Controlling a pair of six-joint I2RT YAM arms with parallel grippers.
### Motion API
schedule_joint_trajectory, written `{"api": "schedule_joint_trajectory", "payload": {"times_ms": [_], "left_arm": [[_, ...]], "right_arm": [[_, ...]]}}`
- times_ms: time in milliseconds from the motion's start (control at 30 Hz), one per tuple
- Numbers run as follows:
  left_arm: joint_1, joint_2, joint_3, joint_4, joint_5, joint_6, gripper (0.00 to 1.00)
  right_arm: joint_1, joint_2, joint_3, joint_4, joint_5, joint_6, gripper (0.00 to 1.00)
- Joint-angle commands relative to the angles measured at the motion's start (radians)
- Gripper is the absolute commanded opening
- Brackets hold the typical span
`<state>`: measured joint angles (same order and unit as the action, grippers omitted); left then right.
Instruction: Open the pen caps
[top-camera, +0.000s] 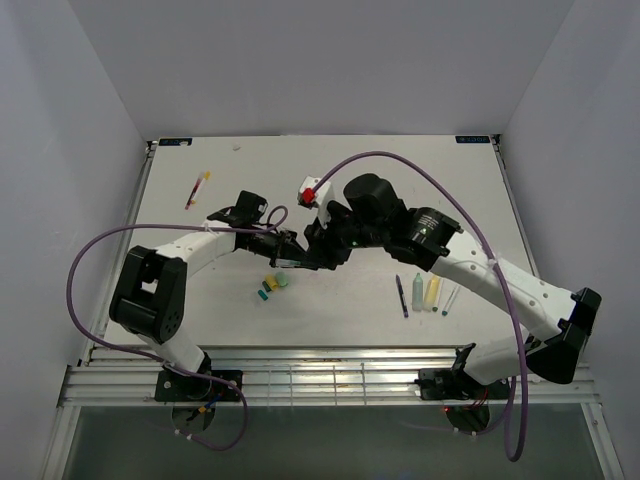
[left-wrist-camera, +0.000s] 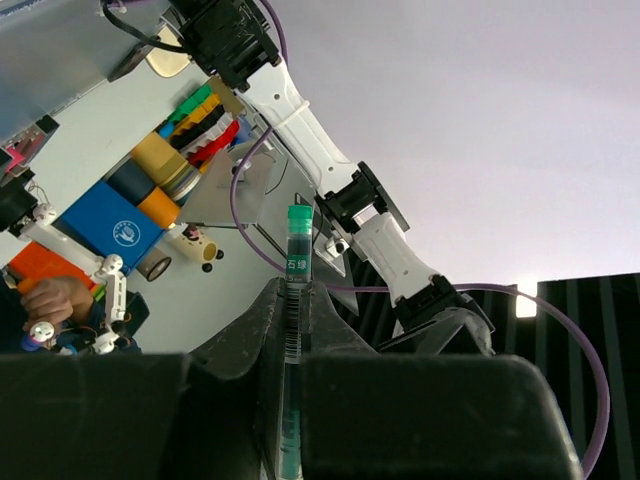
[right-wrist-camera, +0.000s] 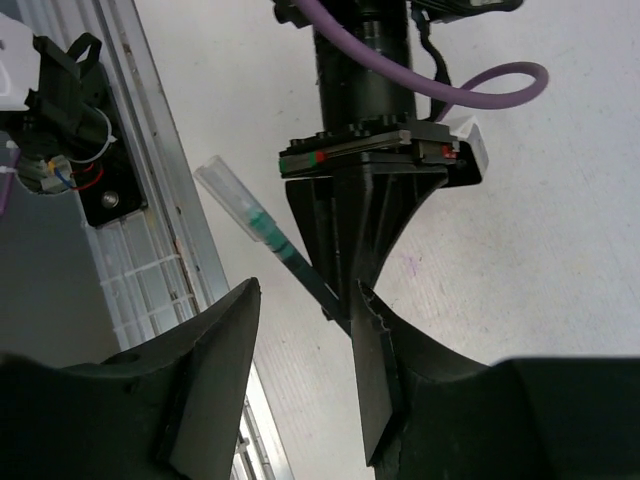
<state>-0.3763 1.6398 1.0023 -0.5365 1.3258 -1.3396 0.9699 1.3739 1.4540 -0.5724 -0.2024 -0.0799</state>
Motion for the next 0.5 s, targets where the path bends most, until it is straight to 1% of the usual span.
{"api": "schedule_joint_trajectory", "payload": {"times_ms": [0, 467], "left_arm": [[-0.003, -0.005, 0.047, -0.017, 0.046, 0.008, 0.0], [-0.003, -0.017, 0.061, -0.019, 0.058, -0.015, 0.0]], "right_arm": [[0.032, -0.01, 0.019, 0.034, -0.022, -0.004, 0.47], [0.058, 0.042, -0.001, 0.08, -0.038, -0.037, 0.41]]}}
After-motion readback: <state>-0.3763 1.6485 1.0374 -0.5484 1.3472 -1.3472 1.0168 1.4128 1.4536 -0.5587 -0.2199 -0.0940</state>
